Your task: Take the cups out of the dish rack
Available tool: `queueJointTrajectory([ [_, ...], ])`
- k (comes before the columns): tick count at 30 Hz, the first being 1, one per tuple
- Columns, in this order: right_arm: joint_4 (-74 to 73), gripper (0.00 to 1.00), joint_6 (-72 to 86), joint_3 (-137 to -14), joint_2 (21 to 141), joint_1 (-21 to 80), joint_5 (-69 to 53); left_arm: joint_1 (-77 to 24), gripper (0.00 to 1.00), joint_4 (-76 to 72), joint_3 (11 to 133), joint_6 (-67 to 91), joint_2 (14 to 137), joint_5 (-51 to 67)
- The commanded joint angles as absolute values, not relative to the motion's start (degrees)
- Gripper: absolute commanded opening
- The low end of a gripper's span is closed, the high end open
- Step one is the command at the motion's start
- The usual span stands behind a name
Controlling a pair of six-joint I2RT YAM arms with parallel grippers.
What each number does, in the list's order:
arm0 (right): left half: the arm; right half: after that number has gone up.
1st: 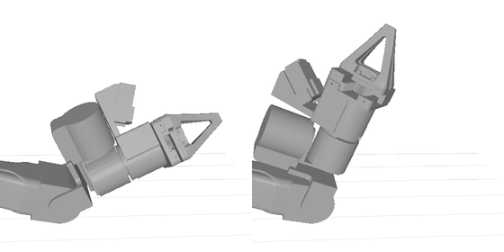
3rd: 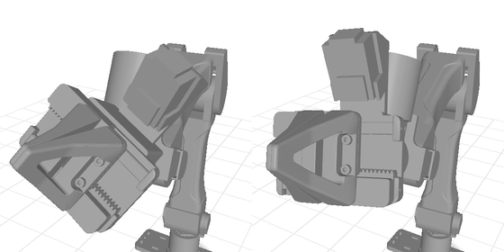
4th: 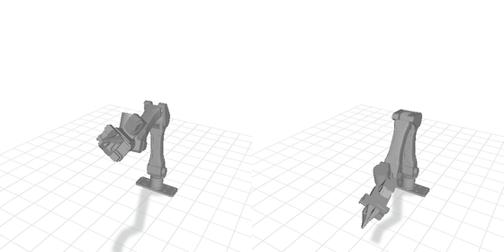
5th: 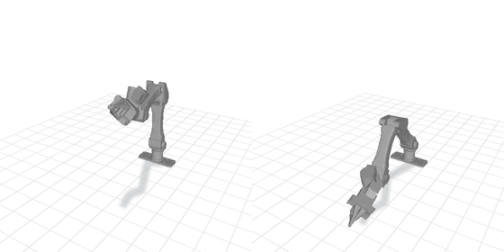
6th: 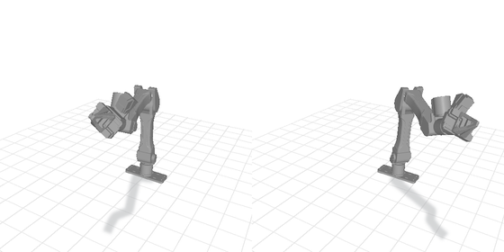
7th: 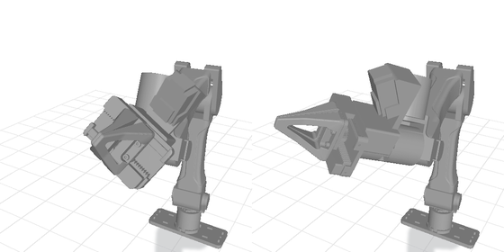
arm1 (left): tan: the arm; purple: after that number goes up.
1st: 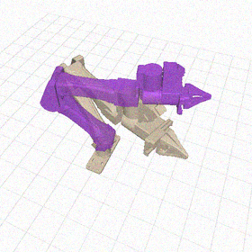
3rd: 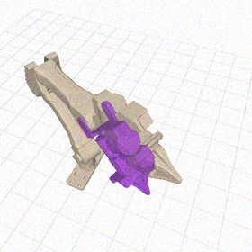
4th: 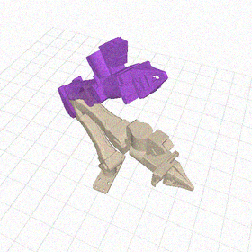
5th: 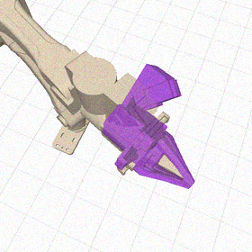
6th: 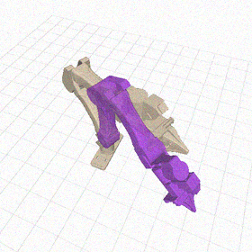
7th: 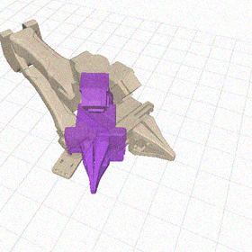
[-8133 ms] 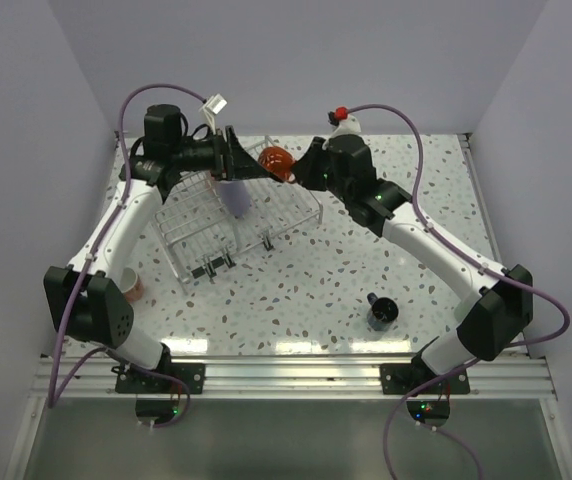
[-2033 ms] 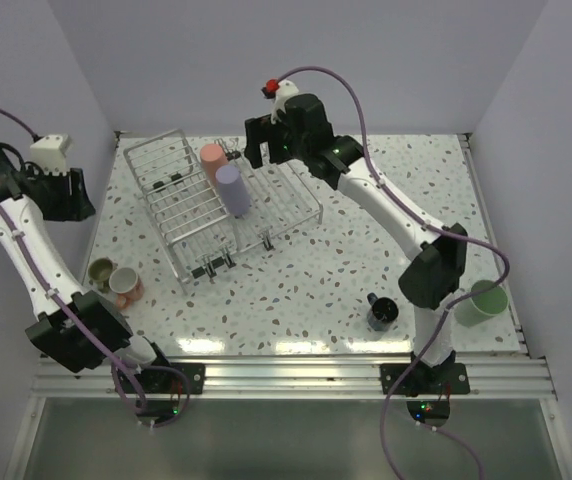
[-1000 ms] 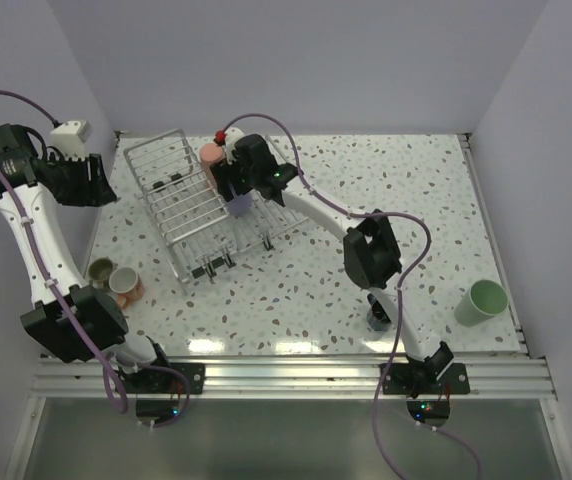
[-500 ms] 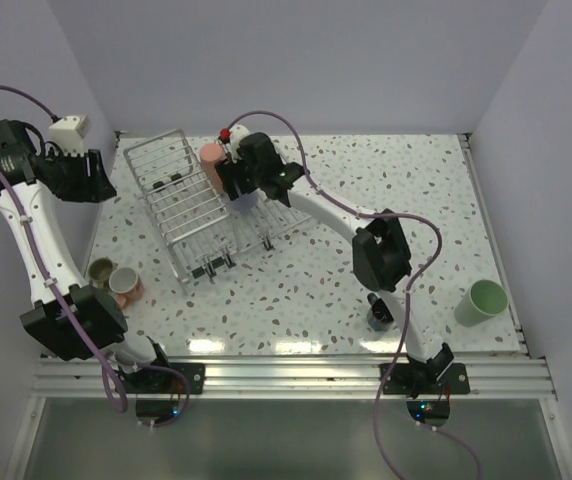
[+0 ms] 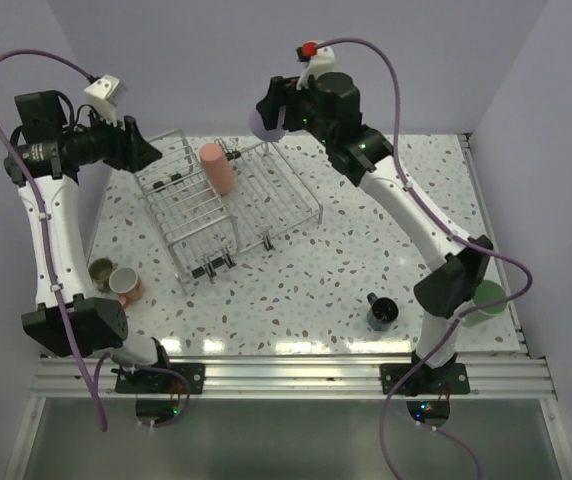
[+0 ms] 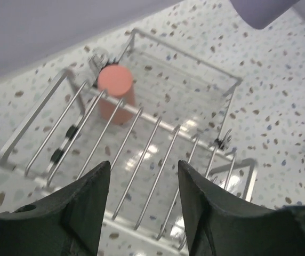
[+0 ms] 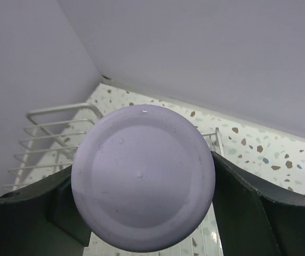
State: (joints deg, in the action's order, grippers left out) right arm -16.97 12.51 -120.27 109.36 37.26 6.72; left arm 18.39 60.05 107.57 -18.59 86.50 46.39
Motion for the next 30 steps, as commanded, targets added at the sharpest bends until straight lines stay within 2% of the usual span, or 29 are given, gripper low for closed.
queueJointTrajectory([
  [1, -7.41, 0.00, 25.64, -113.67, 101.36, 34.55, 0.18, 12.51, 0.59, 41.03, 103.90, -8.11, 82.71, 59.55],
  [4, 3.67, 0.00, 31.89, -105.05, 95.29, 34.54, -2.81, 5.75, 0.65, 27.29, 95.82, 3.65, 79.11, 63.18],
  [5, 6.04, 0.00, 33.38, -103.55, 93.53, 34.63, -4.81, 3.89, 0.68, 18.46, 92.49, 8.91, 77.88, 63.54],
  [11, 12.74, 0.00, 39.46, -98.35, 91.06, 35.42, -6.59, -5.62, 0.70, 1.87, 90.79, 23.81, 82.17, 65.57],
  [18, 15.20, 0.00, 41.57, -94.31, 88.95, 36.12, -6.77, -7.29, 0.66, -3.34, 92.28, 28.04, 85.08, 64.42],
  [27, 13.37, 0.00, 39.65, -92.98, 85.78, 36.12, -3.52, -7.29, 0.62, -0.97, 93.78, 25.40, 86.75, 65.30],
  [30, 13.97, 0.00, 39.55, -93.16, 86.13, 36.12, -4.47, -7.29, 0.60, -5.17, 94.22, 29.25, 87.10, 66.00],
])
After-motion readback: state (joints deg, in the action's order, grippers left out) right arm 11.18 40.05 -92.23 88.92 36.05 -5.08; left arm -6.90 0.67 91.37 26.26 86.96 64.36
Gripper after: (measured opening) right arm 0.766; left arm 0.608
